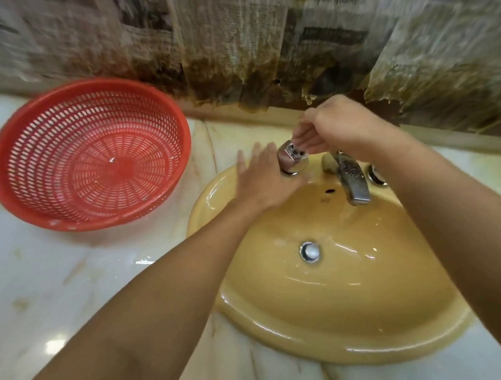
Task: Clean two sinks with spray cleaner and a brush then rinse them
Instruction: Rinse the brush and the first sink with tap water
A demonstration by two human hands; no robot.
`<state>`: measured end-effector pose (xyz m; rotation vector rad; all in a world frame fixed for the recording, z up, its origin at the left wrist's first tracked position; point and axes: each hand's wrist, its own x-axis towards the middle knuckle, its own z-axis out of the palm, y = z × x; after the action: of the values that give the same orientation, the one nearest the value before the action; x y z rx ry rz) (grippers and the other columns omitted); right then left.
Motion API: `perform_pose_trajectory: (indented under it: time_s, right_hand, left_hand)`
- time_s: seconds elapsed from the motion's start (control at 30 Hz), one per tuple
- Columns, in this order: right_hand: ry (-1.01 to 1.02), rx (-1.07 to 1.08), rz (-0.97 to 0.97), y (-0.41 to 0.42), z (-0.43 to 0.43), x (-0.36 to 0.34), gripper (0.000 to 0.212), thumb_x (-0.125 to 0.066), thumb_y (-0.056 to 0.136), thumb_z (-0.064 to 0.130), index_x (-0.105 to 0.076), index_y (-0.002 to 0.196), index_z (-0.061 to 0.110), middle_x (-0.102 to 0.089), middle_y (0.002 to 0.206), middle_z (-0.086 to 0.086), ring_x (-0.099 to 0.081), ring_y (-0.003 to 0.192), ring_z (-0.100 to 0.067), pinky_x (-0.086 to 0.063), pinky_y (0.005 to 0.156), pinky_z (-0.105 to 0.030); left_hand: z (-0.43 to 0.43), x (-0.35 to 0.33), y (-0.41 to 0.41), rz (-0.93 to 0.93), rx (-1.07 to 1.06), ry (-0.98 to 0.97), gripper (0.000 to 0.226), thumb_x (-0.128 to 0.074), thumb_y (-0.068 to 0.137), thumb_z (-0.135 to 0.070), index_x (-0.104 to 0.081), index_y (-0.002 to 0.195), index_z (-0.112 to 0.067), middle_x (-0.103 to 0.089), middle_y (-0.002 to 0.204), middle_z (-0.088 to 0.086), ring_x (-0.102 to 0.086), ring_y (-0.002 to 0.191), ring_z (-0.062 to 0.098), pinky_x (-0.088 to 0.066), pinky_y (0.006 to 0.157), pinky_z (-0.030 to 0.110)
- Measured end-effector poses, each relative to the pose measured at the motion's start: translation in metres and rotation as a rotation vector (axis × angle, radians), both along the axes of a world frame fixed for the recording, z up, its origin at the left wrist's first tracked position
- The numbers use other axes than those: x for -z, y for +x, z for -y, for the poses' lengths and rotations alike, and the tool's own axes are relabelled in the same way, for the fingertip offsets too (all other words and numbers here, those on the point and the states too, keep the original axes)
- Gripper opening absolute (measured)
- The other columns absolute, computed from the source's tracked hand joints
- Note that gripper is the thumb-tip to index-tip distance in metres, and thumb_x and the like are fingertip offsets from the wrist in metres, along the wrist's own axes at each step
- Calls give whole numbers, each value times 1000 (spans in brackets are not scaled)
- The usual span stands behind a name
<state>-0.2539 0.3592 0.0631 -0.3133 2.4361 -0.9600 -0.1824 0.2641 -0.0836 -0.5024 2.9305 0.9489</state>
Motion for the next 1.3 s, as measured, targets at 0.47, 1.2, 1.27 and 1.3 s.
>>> perform_pose_trajectory:
  time_s: [0.47, 1.2, 1.27, 1.3]
  right_hand:
    - [-978, 1168, 814, 57, -107, 118, 23, -43, 102, 19, -57, 89, 6, -60, 76, -7, -57, 69, -18, -48, 62, -27]
    - [-221, 133, -88, 35, -18, 43, 38, -52, 87, 32, -75, 81, 2, -75, 86, -15, -71, 90, -32, -58, 84, -54]
    - [-420, 259, -1, 62, -34, 61, 29, -54, 94, 23, -77, 85, 8, -77, 91, -10, -73, 93, -24, -60, 84, -41]
    - [-481, 312, 91, 75, -44, 74, 27, -52, 98, 18, -76, 91, 7, -77, 94, -9, -74, 94, -24, -60, 84, -37]
  left_hand:
    - [-7, 5, -18, -396, 184, 9, 63, -52, 101, -46, -41, 151, -7, -46, 153, 9, -43, 140, 25, -36, 113, 35]
    - [38, 21, 63, -18, 280, -495, 64, -13, 104, -52, -7, 162, -26, 1, 170, -2, 8, 156, 19, 3, 126, 45]
    - [38, 21, 68, -40, 268, -458, 63, -15, 105, -49, -10, 163, -23, -1, 170, -2, 7, 156, 18, 4, 127, 43]
    - [39, 21, 72, -52, 260, -443, 63, -17, 105, -47, -11, 163, -22, -2, 170, -2, 6, 156, 17, 4, 127, 42]
